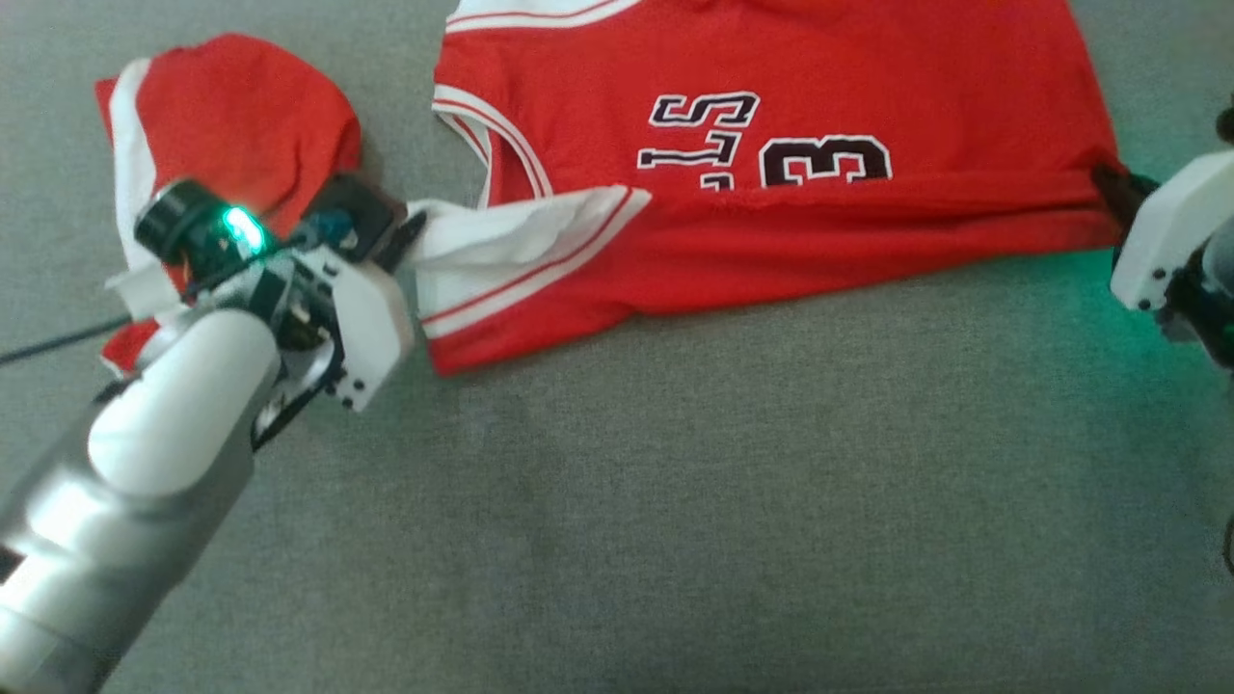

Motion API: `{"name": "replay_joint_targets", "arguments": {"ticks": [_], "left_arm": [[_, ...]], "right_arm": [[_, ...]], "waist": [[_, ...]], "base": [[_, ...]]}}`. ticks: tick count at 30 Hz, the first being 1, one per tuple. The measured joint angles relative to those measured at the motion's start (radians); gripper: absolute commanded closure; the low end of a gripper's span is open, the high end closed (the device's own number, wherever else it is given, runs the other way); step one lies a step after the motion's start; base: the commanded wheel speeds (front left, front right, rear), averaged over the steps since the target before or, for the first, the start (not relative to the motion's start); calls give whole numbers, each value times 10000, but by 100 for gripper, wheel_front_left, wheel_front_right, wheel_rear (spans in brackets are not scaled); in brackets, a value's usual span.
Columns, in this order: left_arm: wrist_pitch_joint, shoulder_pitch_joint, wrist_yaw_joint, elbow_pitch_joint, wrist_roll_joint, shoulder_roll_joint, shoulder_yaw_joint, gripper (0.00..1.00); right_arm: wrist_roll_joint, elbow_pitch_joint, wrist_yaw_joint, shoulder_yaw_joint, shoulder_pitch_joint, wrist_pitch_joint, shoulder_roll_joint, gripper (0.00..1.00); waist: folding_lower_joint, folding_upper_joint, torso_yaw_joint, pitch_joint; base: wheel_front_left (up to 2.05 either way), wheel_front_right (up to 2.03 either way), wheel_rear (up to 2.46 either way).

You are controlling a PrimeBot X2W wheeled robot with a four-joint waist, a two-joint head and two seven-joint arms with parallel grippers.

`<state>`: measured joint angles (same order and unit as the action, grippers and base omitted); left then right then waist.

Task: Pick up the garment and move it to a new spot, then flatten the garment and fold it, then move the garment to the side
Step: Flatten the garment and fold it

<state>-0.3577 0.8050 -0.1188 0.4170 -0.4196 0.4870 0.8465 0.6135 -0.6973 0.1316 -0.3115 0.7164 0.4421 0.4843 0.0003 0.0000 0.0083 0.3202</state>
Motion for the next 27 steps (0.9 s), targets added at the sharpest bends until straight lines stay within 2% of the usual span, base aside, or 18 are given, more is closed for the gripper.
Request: {"name": "replay_joint_targets", "arguments": {"ticks": [1, 2, 3, 4, 8, 10, 14, 20, 24, 27], "left_arm": [[17, 197, -54, 194, 0, -58, 71, 100], [82, 534, -58, 560, -2, -161, 211, 88], [155, 665, -59, 719, -13, -215, 253, 0], [320, 782, -59, 863, -27, -272, 261, 0], [1081, 1313, -40, 1544, 21, -518, 215, 0], [1672, 1481, 105, 1776, 44, -694, 65, 0], [3150, 1607, 840, 2130, 75, -1183, -422, 0], [5609, 1576, 2002, 2240, -364, -1841, -1521, 0], [6094, 1144, 2456, 1609, -487, -2025, -2123, 0], [6132, 278, 2863, 516, -479, -2134, -2817, 0]], "right_arm": [[-44, -54, 0, -10, 129, -2, -36, 100], [-79, -165, -2, -17, 327, -4, -98, 100], [-105, -245, -2, -19, 404, -23, -119, 45], [-228, -318, 0, -27, 468, -59, -128, 0], [-360, -686, 0, 44, 712, -401, -221, 0], [-430, -775, 0, 52, 801, -617, -295, 0], [-460, -899, -2, 316, 908, -1469, -384, 0], [-326, -606, -2, 604, 894, -3471, -431, 0], [-341, 63, -2, 752, 512, -5076, -460, 0], [-433, 370, -2, 1321, -191, -6167, -694, 0]], "waist": [[0, 0, -5, 95], [0, 0, -15, 268], [0, 0, -22, 341], [0, 0, -28, 403], [-1, 0, -19, 528], [-2, 0, -8, 509], [-3, 0, 43, 360], [-3, 0, 172, -87], [-4, 0, 280, -508], [-4, 0, 333, -835]], "base": [[0, 0, 0], [0, 0, 0], [0, 0, 0], [0, 0, 0], [0, 0, 0], [0, 0, 0], [0, 0, 0], [0, 0, 0], [0, 0, 0], [0, 0, 0]]}}
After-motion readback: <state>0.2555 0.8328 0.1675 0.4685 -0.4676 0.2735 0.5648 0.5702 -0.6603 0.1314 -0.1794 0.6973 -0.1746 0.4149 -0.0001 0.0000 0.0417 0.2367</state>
